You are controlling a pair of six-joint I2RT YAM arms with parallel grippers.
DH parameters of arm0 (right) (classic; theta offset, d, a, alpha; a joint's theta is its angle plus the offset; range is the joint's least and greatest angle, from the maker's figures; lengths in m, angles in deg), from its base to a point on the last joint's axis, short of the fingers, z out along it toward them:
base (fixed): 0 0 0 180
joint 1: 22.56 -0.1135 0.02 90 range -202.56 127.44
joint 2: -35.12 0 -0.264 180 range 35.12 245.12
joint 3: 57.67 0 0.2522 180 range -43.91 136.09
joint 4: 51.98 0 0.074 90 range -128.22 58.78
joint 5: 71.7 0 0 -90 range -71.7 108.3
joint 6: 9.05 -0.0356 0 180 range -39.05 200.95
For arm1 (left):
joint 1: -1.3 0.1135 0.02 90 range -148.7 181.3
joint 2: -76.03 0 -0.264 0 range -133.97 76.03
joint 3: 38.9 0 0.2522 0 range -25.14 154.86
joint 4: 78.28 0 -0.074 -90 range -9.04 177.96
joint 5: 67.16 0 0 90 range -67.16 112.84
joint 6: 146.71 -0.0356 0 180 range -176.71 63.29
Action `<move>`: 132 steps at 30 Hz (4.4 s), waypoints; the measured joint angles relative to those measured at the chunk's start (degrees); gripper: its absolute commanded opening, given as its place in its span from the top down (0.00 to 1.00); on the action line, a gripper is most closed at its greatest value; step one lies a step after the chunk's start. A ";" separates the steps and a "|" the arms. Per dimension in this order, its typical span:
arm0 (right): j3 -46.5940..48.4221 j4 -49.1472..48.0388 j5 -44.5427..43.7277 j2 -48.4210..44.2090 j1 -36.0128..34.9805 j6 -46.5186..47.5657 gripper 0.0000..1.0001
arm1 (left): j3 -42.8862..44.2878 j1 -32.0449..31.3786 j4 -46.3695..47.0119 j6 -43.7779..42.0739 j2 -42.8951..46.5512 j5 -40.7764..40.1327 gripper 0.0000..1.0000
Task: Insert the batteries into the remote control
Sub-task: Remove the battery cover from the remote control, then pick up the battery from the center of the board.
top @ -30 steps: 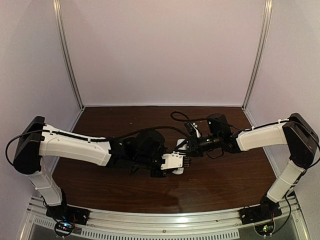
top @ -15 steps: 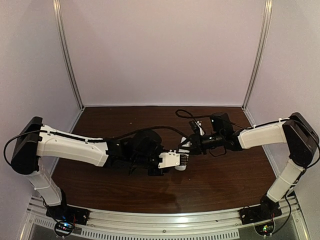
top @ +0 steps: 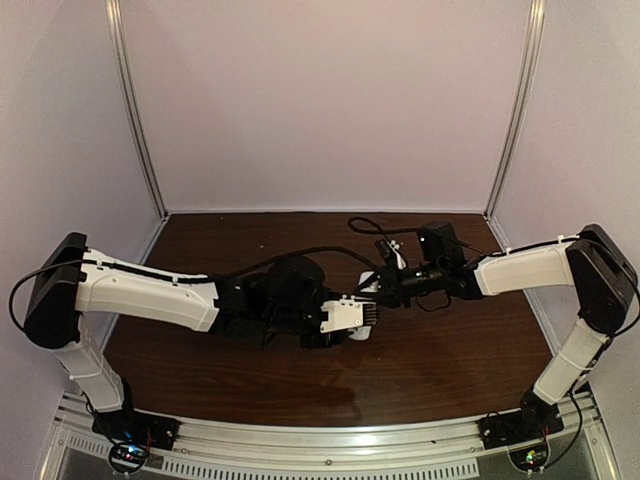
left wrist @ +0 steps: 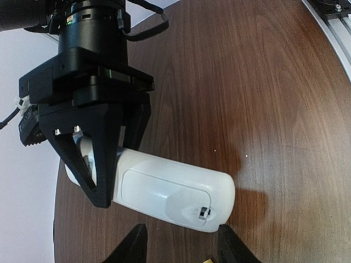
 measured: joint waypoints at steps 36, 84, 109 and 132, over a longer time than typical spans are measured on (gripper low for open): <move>0.04 -2.82 -0.59 2.45 0.61 -0.59 1.00 | 0.92 0.76 2.47 0.09 -2.56 -4.37 0.61; -9.55 -12.52 -0.59 -13.05 7.80 3.89 1.00 | -7.23 12.15 -13.46 34.97 3.85 9.27 0.62; -12.83 -6.99 -1.49 -14.40 9.09 5.20 1.00 | 5.25 9.31 -20.11 32.06 -11.65 4.07 0.72; -22.21 -23.37 -1.09 -9.25 8.72 -9.01 1.00 | 5.29 9.31 -24.22 34.69 -9.70 7.52 1.00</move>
